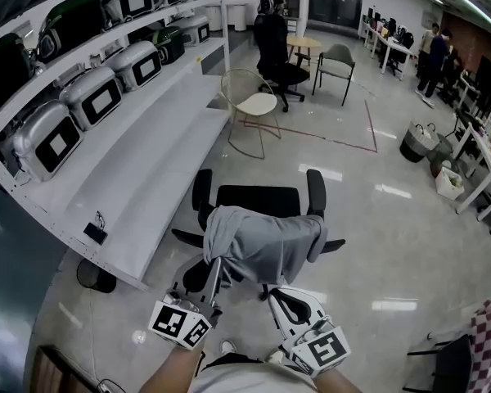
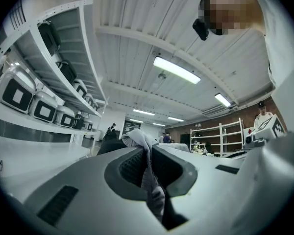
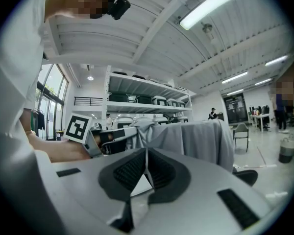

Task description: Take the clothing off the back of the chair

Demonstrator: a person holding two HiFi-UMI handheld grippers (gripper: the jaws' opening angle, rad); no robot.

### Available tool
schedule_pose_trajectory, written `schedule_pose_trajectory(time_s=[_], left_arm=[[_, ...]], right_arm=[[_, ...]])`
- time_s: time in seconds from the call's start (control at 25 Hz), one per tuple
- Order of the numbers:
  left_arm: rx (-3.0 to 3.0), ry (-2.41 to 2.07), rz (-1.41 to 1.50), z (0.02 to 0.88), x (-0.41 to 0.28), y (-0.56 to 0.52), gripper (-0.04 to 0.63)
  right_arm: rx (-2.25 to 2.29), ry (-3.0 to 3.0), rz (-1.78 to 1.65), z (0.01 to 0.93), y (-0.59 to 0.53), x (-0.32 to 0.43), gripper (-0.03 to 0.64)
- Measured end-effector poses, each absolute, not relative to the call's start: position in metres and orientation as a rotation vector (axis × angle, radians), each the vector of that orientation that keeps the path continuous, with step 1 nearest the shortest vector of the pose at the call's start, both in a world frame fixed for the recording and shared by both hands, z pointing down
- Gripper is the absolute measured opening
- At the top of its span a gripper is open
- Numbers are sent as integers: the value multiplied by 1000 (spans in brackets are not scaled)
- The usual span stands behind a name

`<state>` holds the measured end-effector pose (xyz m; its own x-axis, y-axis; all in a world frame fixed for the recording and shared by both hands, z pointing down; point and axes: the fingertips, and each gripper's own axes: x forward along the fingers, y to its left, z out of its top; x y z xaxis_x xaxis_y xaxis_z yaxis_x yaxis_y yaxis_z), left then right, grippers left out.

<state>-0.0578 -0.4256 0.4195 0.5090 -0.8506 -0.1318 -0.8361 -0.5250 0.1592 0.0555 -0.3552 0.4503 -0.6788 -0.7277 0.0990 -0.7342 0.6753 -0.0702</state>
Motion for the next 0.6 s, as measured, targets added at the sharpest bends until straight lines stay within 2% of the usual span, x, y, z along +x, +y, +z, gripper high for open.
schedule_pose_trajectory(time_s=[0.6], left_arm=[[2710,-1503,-492,377,-25,-349,26]], right_arm=[[1120,-2874,252,470,-321,86,19]])
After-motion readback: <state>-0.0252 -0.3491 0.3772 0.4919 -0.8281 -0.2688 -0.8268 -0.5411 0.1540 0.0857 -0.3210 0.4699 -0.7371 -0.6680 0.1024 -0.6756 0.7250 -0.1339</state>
